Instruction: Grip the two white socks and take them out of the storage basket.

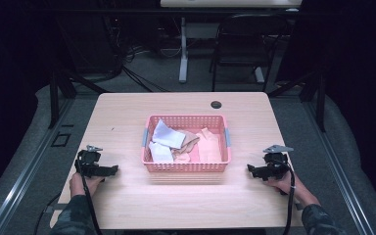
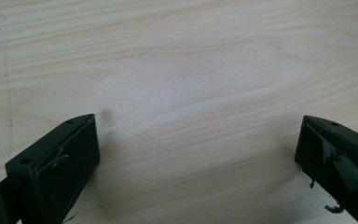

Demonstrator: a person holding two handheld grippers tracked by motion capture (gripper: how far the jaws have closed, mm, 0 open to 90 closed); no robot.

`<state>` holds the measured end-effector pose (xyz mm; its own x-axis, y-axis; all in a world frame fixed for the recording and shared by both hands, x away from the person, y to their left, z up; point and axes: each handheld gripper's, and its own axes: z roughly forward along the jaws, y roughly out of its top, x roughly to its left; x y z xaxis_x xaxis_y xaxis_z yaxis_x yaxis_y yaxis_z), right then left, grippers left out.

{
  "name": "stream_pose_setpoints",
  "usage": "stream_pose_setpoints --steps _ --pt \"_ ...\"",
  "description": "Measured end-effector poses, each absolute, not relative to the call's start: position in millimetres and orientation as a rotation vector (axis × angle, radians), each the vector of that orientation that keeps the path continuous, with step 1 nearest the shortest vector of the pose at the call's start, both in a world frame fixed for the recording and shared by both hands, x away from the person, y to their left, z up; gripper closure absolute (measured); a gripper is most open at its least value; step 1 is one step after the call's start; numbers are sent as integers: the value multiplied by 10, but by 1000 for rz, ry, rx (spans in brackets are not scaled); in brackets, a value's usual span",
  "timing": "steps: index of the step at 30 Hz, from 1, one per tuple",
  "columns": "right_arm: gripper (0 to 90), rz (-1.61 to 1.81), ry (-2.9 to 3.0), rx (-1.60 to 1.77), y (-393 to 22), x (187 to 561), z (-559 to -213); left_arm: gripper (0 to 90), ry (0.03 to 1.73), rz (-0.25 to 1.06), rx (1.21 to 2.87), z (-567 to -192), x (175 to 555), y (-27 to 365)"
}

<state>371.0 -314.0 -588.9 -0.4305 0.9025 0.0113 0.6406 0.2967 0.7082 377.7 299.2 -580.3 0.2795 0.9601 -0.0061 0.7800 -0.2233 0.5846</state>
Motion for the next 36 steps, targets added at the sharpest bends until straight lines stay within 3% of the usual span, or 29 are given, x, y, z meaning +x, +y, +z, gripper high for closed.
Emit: stream_pose_setpoints --steps 24,36 --pt "0 907 2181 1382 -3136 3712 -5887 0 1570 502 2102 -5763 3809 2945" --pt "0 917 2195 1362 -3148 3709 -5888 0 1509 526 2051 -5451 3799 2894"
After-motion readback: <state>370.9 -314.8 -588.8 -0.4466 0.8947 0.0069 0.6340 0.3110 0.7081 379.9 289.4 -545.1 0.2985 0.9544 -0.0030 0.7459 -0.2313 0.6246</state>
